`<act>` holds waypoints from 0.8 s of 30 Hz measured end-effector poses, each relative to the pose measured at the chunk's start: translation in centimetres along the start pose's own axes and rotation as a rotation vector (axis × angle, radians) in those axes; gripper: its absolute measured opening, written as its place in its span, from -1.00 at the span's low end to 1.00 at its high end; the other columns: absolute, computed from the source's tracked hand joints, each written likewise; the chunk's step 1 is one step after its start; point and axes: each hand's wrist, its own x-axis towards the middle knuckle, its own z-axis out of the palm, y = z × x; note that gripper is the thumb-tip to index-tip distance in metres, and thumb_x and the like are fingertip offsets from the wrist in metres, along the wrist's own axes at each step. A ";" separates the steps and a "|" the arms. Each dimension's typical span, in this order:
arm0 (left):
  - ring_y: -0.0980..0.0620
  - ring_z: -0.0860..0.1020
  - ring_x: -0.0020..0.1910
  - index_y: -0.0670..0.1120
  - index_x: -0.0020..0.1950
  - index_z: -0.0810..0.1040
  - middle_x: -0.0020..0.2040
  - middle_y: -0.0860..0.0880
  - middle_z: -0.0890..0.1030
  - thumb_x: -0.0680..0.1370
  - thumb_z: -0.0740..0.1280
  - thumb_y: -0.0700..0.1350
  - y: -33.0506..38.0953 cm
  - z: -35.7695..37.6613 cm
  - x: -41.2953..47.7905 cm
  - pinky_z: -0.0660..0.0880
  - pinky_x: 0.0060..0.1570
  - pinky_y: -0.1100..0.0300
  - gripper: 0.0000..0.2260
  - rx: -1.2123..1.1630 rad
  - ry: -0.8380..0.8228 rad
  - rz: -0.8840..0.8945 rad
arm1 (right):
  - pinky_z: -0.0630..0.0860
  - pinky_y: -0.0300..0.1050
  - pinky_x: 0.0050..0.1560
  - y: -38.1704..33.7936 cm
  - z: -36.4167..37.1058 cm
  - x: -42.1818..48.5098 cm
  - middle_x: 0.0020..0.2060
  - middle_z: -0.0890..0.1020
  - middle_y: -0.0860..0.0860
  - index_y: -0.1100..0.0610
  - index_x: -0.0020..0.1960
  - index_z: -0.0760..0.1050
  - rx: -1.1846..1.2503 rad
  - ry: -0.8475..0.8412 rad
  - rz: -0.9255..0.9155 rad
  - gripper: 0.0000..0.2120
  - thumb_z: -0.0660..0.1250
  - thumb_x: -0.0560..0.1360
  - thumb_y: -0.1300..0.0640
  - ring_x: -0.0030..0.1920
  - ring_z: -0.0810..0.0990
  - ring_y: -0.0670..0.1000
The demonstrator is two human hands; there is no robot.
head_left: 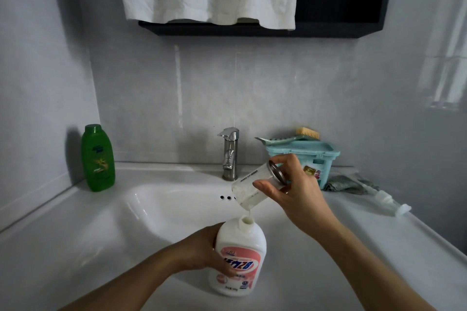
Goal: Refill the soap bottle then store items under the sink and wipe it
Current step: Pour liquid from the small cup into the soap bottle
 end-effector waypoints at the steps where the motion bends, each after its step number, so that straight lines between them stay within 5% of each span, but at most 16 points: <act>1: 0.25 0.60 0.07 0.19 0.16 0.49 0.06 0.18 0.66 0.31 0.57 -0.25 0.0 0.0 0.0 0.54 0.04 0.33 -0.44 0.000 -0.004 0.002 | 0.34 -0.61 -0.24 0.0 0.0 0.0 -0.16 0.43 -0.32 -0.10 0.05 0.27 0.001 -0.002 0.002 -0.55 0.34 0.27 -0.22 -0.16 0.46 -0.36; 5: 0.28 0.60 0.04 0.19 0.15 0.49 0.04 0.20 0.66 0.31 0.56 -0.25 0.1 0.0 -0.1 0.52 -0.02 0.39 -0.45 -0.002 -0.007 -0.004 | 0.36 -0.59 -0.24 0.0 -0.1 0.0 -0.17 0.45 -0.30 -0.11 0.05 0.26 -0.004 -0.005 0.005 -0.55 0.33 0.27 -0.24 -0.16 0.48 -0.32; 13: 0.19 0.60 0.10 0.19 0.20 0.49 0.09 0.16 0.66 0.29 0.57 -0.22 -0.1 -0.1 0.0 0.53 0.17 0.16 -0.42 0.008 -0.003 -0.009 | 0.36 -0.59 -0.24 -0.1 -0.1 0.0 -0.16 0.45 -0.29 -0.11 0.05 0.26 0.000 -0.012 0.014 -0.54 0.32 0.27 -0.24 -0.15 0.47 -0.32; 24: 0.29 0.60 0.02 0.10 0.26 0.47 0.08 0.13 0.66 0.31 0.56 -0.27 0.1 -0.1 -0.1 0.51 -0.07 0.44 -0.40 0.009 -0.006 -0.009 | 0.34 -0.61 -0.24 0.0 0.0 0.0 -0.16 0.46 -0.28 -0.10 0.06 0.27 0.002 -0.004 0.000 -0.55 0.33 0.27 -0.22 -0.14 0.46 -0.35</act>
